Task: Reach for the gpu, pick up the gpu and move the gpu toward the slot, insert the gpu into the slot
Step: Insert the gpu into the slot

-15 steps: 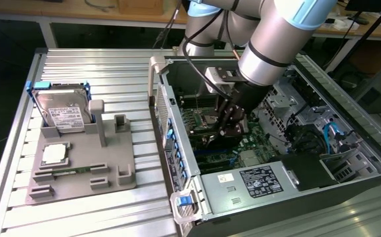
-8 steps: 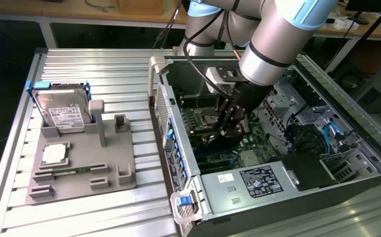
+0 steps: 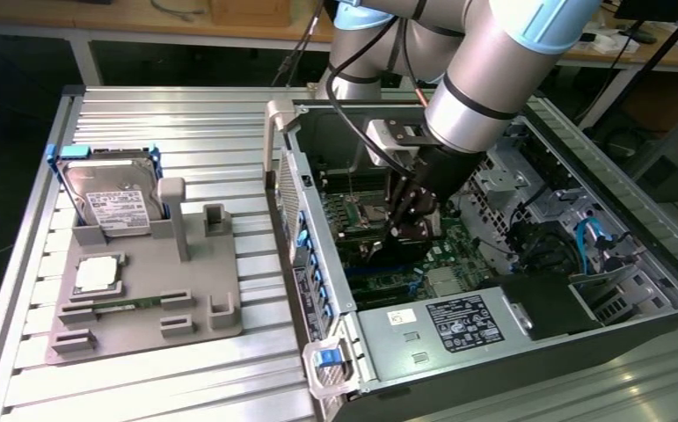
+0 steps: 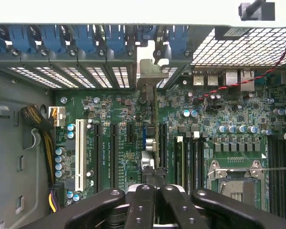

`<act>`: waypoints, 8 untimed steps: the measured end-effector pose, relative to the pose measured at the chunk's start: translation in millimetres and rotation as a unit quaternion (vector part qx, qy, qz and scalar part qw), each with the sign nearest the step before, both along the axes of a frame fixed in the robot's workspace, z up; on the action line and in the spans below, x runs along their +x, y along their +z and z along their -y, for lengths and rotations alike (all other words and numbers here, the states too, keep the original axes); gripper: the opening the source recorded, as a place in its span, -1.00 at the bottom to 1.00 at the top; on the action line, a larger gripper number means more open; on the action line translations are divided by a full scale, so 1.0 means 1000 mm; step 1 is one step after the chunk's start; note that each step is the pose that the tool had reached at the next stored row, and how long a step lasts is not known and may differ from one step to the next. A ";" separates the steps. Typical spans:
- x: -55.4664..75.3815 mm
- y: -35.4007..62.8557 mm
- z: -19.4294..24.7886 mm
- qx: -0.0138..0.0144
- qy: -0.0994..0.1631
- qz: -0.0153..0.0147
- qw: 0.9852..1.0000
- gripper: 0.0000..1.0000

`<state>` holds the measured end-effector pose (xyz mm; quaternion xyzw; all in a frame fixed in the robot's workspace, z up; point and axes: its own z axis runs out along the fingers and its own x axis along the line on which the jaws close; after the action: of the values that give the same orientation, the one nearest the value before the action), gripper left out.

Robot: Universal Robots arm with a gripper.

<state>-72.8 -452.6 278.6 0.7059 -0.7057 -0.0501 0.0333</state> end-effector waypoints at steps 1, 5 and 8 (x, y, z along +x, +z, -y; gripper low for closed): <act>0.000 0.0000 0.0000 0.000 0.000 0.000 1.000 -0.79; 0.000 0.0000 0.0000 0.000 0.000 0.000 1.000 -0.77; 0.000 0.0000 0.0000 0.000 0.000 0.000 1.000 -0.40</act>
<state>-72.8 -452.6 278.6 0.7059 -0.7057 -0.0501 0.0333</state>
